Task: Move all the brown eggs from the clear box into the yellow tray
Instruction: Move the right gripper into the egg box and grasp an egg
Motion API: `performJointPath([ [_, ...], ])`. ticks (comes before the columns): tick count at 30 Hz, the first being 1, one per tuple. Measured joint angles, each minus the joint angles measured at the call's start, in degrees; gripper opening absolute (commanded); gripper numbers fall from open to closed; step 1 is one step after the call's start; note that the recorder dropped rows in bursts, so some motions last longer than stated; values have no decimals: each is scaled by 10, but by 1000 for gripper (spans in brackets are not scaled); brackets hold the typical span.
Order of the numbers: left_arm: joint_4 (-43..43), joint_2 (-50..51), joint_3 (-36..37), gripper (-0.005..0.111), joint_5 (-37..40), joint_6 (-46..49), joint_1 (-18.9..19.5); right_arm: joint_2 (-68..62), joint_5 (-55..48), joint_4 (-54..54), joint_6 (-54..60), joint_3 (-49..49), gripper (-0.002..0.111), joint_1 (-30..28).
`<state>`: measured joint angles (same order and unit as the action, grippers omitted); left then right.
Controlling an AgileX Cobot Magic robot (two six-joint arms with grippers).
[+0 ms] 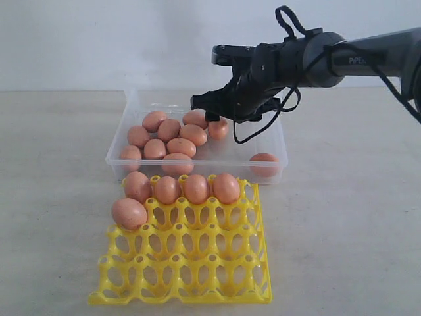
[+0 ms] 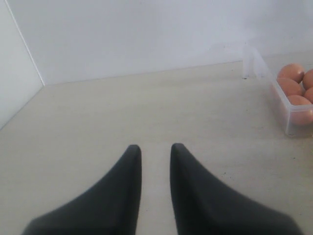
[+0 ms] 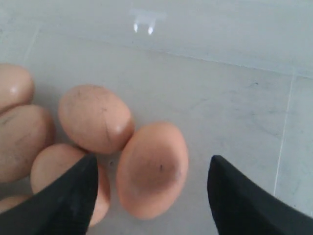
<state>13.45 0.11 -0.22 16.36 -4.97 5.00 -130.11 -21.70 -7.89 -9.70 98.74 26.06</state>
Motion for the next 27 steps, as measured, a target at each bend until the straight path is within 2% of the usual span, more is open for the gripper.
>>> performJointPath([
  [6, 0, 0, 0, 22, 0, 0, 0, -14, 28, -3, -34, 20, 62, 0],
  [13, 0, 0, 0, 22, 0, 0, 0, -42, 13, -3, -45, 22, 61, 0],
  [15, 0, 0, 0, 22, 0, 0, 0, -48, 10, -3, -49, 22, 52, 0],
  [17, 0, 0, 0, 22, 0, 0, 0, -53, 7, -3, -54, 22, 37, 0],
  [19, 0, 0, 0, 22, 0, 0, 0, -53, 9, -3, -59, 22, 16, 0],
  [21, 0, 0, 0, 22, 0, 0, 0, -53, 10, -3, -60, 22, 0, 0],
  [27, 0, 0, 0, 22, 0, 0, 0, -53, 11, -3, -60, 22, 0, 0],
])
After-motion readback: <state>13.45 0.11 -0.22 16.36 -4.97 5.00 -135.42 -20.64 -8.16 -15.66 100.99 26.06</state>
